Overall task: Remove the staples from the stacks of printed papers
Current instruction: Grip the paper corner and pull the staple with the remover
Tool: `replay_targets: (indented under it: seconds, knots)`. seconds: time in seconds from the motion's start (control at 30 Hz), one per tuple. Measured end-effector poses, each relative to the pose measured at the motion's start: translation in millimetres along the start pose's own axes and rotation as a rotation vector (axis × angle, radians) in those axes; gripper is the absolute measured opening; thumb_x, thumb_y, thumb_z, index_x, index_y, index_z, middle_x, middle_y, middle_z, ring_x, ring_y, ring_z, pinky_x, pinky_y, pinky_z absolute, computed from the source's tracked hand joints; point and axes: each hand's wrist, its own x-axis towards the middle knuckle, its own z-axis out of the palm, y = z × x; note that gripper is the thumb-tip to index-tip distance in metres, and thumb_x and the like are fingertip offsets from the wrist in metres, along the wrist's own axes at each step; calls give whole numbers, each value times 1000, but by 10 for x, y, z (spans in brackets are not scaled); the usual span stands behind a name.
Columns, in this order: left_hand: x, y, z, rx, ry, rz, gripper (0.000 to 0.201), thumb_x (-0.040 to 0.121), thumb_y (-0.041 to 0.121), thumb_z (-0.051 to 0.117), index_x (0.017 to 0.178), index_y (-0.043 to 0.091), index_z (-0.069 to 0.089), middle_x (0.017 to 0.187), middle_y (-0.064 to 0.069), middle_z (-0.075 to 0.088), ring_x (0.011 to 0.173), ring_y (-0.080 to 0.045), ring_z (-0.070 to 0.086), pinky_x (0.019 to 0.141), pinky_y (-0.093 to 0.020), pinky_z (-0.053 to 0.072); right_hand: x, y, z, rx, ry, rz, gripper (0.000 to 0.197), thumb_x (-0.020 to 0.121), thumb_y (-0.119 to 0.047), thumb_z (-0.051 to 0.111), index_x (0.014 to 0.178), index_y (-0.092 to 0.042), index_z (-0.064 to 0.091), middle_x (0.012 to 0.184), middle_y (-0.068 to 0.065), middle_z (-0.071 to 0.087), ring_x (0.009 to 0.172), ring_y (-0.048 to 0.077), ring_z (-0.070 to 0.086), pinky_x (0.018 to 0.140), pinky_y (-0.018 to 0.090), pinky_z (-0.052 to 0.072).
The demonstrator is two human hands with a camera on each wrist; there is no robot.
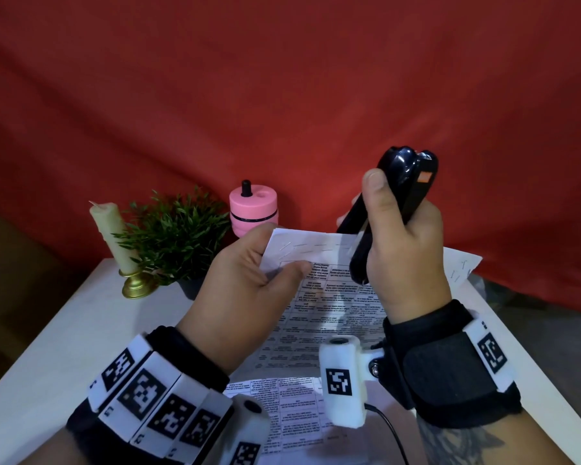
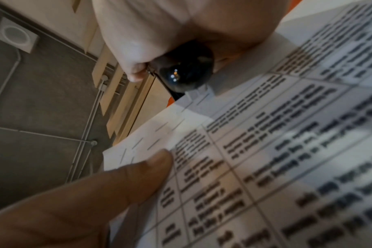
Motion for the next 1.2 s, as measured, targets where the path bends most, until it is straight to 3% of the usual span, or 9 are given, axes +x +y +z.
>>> replay_targets:
  seconds: [0.1, 0.17, 0.3, 0.5, 0.57, 0.67, 0.8, 1.2]
  knots:
    - [-8, 14, 7, -11, 3, 2, 31, 88, -3, 62, 95, 27, 67, 91, 8, 76, 84, -20, 71, 74, -35, 56, -7, -2, 14, -4, -5, -18, 64, 79, -59, 53, 74, 5, 59, 61, 14, 62, 54, 17, 61, 52, 18, 45]
    - [-15, 23, 14, -5, 3, 7, 31, 88, -3, 62, 95, 27, 68, 91, 6, 76, 84, -21, 71, 74, -35, 56, -5, 9, 19, -22, -3, -18, 64, 78, -61, 52, 72, 3, 58, 57, 8, 59, 53, 13, 59, 52, 17, 44]
    - [-22, 34, 21, -3, -5, 18, 30, 88, -3, 63, 96, 25, 68, 92, 3, 75, 84, -20, 71, 75, -33, 57, -8, 28, 60, -78, -2, -20, 67, 77, -65, 51, 69, 1, 59, 63, 17, 62, 60, 27, 61, 56, 31, 47]
    - [-26, 19, 13, -15, 0, 14, 29, 88, -4, 63, 97, 23, 68, 91, 3, 76, 85, -21, 71, 76, -33, 59, -1, 43, 47, -109, 10, -23, 60, 77, -65, 52, 65, -6, 55, 57, 9, 57, 57, 21, 58, 55, 29, 44]
    - [-24, 20, -13, -35, 5, 12, 31, 87, -4, 63, 95, 25, 67, 89, 9, 76, 84, -11, 72, 71, -21, 58, 34, 54, -12, -106, 42, -7, 59, 76, -66, 53, 65, -8, 55, 58, 8, 57, 59, 20, 59, 57, 31, 46]
    - [-21, 35, -24, -50, -9, 2, 33, 87, -4, 63, 95, 27, 65, 88, 19, 75, 84, 1, 70, 70, -9, 51, 81, 50, -76, -34, 63, 24, 66, 76, -64, 55, 71, 1, 56, 63, 17, 61, 67, 37, 63, 62, 42, 50]
    - [-22, 27, 2, -70, -12, -8, 30, 87, -5, 62, 96, 23, 67, 89, 14, 76, 82, -2, 71, 69, -11, 52, 77, 4, -91, 23, 74, 28, 59, 78, -59, 55, 66, -1, 52, 54, 0, 58, 61, 35, 63, 54, 32, 49]
    - [-24, 50, -1, -68, -11, 15, 29, 86, -6, 62, 95, 21, 68, 89, 11, 76, 82, -3, 71, 70, -13, 53, 67, -37, -89, 34, 82, 14, 60, 79, -58, 55, 68, 1, 49, 55, 1, 56, 61, 37, 63, 53, 35, 48]
